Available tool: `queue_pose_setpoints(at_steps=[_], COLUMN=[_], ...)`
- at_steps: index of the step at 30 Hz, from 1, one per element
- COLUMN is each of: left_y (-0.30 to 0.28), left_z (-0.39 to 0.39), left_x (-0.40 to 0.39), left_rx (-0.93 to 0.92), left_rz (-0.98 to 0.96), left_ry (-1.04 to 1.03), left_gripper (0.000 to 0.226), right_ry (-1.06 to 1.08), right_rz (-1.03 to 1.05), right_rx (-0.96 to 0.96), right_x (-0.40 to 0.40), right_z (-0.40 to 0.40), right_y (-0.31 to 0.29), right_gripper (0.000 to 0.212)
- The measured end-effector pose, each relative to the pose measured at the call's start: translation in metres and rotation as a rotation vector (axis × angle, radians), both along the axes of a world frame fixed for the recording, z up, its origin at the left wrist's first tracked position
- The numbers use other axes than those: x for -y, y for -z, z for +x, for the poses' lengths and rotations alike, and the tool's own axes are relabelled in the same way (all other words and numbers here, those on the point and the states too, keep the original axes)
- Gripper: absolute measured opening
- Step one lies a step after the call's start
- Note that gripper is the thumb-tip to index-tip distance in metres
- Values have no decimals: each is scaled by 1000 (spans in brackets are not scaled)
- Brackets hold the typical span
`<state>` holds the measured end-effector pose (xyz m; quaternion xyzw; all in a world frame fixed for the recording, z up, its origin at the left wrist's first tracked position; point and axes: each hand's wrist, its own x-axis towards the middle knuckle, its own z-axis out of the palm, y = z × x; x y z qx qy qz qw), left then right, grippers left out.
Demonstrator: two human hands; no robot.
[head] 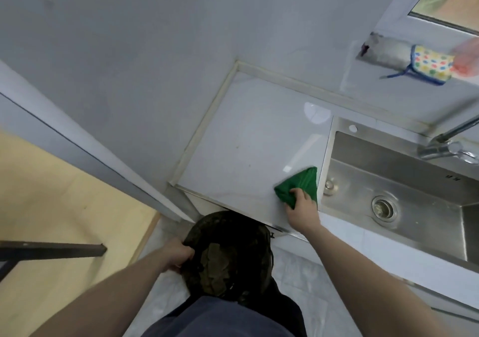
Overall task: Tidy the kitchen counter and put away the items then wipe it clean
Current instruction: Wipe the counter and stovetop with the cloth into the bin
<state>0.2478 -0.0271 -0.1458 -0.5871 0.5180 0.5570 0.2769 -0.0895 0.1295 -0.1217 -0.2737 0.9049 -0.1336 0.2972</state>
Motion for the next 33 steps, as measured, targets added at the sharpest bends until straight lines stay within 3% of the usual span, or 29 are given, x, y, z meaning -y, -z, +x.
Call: queue_pose_setpoints(at_steps=[6,11,17,23,29,31,33], left_y=[-11,-20,-22,-32,-32,-36,-37], left_z=[7,3,9,16,29,30,29], left_x=[2,1,5,10,19,21,23], left_rx=[-11,-8,3,20,35,39,44], left_rz=[-8,-15,-14,-19,-35,-41,-56], left_ry=[-69,-73,-66,-94,-161,-171,-190], left_gripper=[28,22,30,32,34,35,32], right_ry=[-160,-225,-372,-150,35,63,29], right_rz=[37,-72,-44,-290,-501,-514,-474], right_rx=[-47,136,248,359,194,92,-30], right_x=[8,21,30,46,82,96,111], right_z=[47,103,141,88,17,-7,-28], right_y=[7,1,-9,-60,-93,-89,-80], right_gripper=[46,64,50,25,20,15,23])
